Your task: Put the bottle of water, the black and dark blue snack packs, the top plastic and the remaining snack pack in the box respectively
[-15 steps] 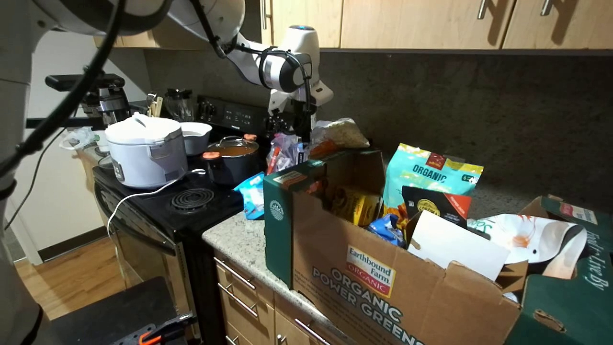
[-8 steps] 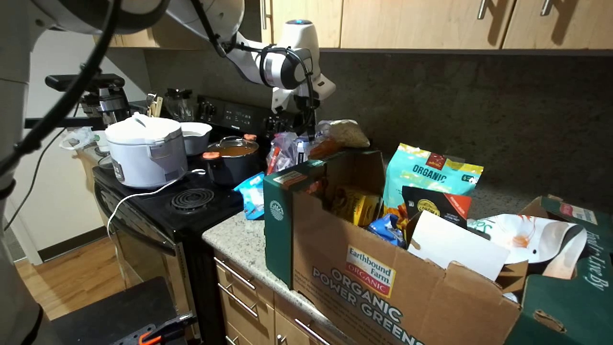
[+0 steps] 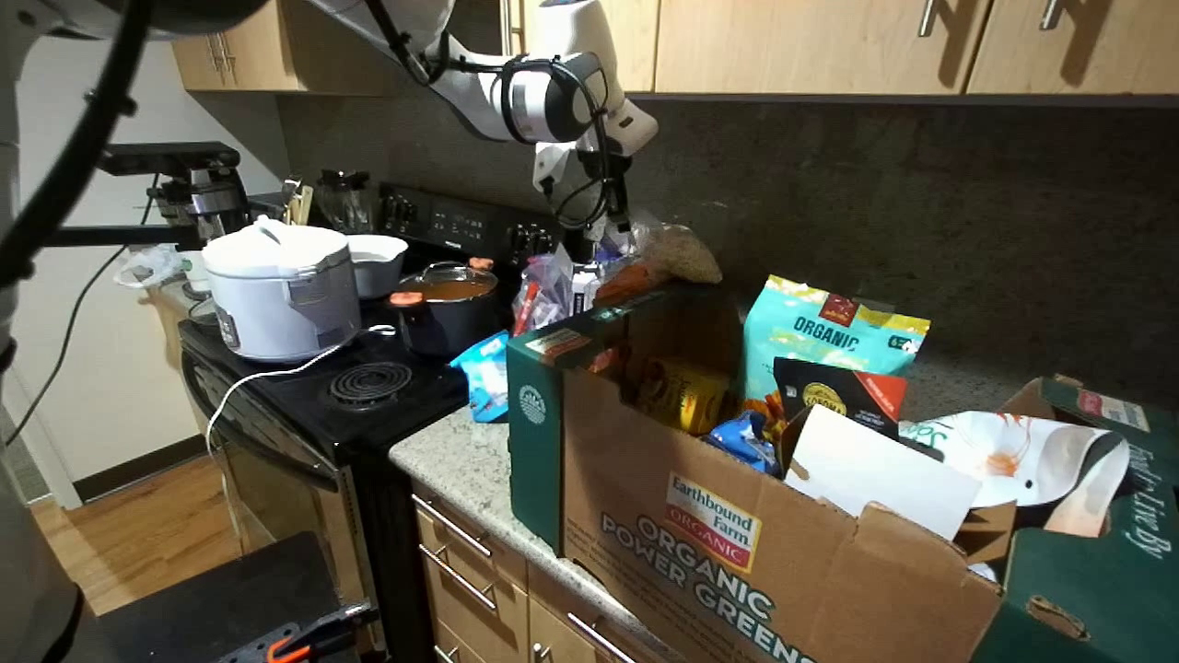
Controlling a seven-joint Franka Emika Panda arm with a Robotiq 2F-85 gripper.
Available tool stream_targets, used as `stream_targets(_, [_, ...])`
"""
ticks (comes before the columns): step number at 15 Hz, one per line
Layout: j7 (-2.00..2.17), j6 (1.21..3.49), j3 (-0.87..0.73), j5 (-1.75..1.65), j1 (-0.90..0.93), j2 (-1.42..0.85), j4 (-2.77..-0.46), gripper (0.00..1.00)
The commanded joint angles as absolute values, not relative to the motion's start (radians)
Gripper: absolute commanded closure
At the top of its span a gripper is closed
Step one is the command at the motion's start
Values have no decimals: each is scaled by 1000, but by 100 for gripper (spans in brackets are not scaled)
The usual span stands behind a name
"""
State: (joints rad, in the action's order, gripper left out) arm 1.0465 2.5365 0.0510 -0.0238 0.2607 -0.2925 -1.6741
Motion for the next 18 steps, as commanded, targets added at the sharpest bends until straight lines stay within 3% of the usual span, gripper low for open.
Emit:
stream_targets(1, [1178, 2605, 0, -120, 275, -205, -1734, 100])
stream_targets(13, [1839, 2619, -91, -756, 295, 8, -1890, 100])
stream_targets(18, [1953, 2564, -80, -842, 282, 81, -1968, 100])
